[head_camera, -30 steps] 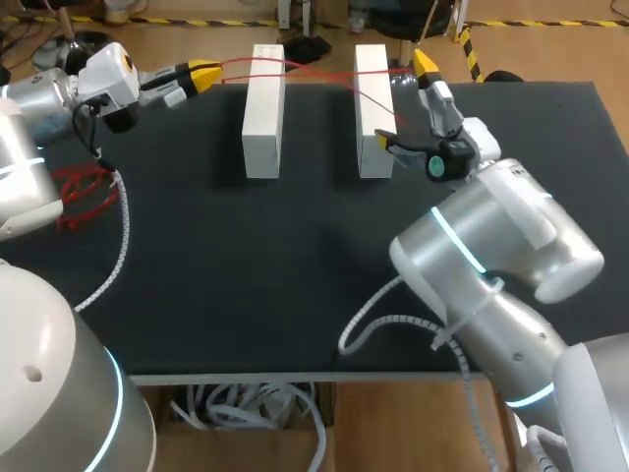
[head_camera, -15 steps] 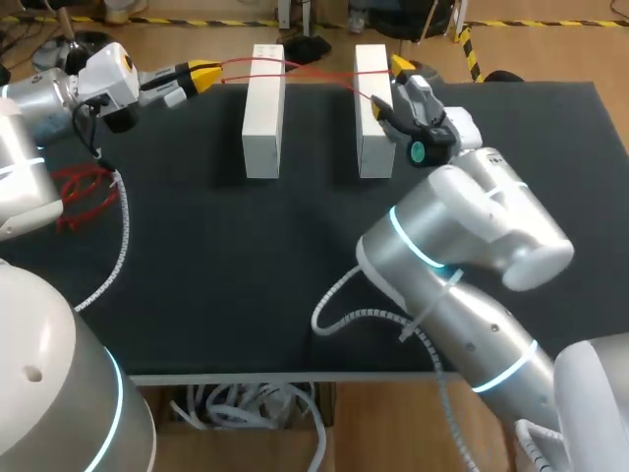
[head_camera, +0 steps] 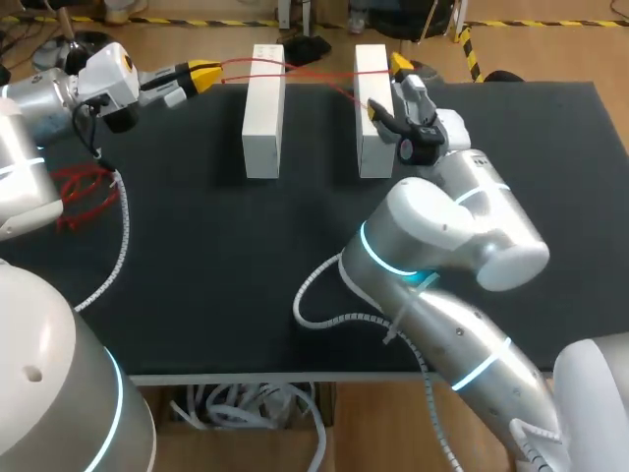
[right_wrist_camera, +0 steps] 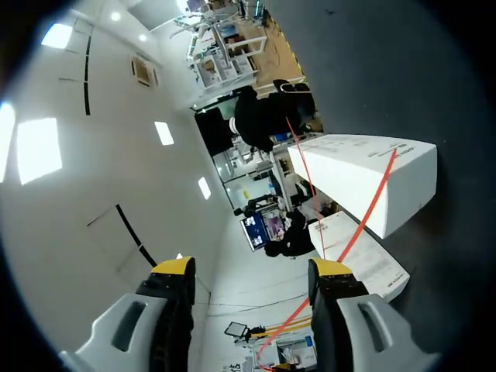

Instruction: Grab the tape and strap the tape.

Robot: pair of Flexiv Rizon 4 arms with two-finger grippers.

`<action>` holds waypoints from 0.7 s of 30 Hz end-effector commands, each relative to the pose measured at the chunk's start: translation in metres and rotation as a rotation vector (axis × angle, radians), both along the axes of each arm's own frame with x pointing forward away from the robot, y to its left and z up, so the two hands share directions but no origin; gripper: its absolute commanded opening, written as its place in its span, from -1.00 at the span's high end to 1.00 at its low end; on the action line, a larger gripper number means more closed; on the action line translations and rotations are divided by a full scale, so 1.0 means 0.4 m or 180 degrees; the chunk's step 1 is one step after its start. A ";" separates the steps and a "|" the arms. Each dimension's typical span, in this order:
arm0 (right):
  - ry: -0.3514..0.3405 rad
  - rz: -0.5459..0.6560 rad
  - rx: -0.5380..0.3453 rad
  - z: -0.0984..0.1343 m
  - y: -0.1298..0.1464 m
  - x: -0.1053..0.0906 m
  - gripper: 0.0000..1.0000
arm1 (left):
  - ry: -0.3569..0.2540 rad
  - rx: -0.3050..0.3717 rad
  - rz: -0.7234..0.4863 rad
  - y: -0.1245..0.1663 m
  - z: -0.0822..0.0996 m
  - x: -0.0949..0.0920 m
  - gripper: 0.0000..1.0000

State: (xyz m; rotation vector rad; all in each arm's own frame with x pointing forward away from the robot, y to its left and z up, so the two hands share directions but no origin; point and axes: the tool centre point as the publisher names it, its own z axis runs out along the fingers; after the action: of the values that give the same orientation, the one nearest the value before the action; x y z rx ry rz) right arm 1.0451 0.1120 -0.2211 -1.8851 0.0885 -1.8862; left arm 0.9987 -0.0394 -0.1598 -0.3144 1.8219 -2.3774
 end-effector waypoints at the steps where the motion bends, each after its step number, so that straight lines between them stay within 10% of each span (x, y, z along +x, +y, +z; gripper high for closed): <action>1: -0.0106 -0.0156 0.0031 -0.002 0.010 0.012 0.01 | -0.0004 -0.0005 -0.0003 0.000 -0.001 0.002 1.00; 7: -0.0203 -0.0151 0.0007 0.012 -0.002 0.000 0.04 | -0.0004 -0.0005 -0.0003 0.000 -0.001 0.002 1.00; 11: -0.0251 -0.0124 0.0001 0.027 -0.008 -0.027 -0.87 | -0.0004 -0.0005 -0.0003 0.000 -0.001 0.002 1.00; 14: -0.0271 -0.0100 0.0014 0.035 -0.011 -0.055 -1.00 | -0.0004 -0.0005 -0.0003 0.000 -0.001 0.002 1.00; 18: -0.0247 -0.0080 0.0047 0.037 -0.010 -0.083 -0.87 | -0.0004 -0.0005 -0.0003 0.000 -0.001 0.002 1.00; 21: -0.0230 -0.0071 0.0075 0.036 -0.007 -0.096 -0.39 | -0.0004 -0.0005 -0.0003 0.000 -0.001 0.002 1.00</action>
State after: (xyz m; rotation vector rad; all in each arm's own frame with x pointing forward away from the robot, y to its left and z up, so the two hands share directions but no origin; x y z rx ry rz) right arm 1.0144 0.1137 -0.2003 -1.8329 0.1206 -1.9486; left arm 0.9987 -0.0394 -0.1598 -0.3144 1.8219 -2.3774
